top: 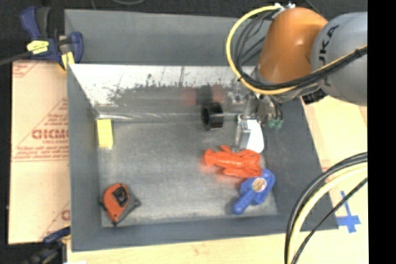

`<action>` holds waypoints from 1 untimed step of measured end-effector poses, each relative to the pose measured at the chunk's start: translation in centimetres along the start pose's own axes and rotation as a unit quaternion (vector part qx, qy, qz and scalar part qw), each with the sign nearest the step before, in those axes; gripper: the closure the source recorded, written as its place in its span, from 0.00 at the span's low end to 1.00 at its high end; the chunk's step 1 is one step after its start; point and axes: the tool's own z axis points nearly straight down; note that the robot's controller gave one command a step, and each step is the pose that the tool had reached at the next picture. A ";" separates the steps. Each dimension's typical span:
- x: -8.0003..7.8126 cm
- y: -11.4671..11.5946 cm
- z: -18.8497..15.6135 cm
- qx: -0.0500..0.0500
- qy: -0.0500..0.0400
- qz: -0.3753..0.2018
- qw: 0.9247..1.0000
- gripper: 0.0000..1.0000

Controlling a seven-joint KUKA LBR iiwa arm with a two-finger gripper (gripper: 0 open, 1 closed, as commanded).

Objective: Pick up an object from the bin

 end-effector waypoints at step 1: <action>3.1 -3.2 0.5 0.001 0.004 -0.064 0.998 0.00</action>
Offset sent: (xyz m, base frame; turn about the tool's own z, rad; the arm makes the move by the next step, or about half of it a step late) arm -0.0391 -0.0373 -0.0315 -0.0454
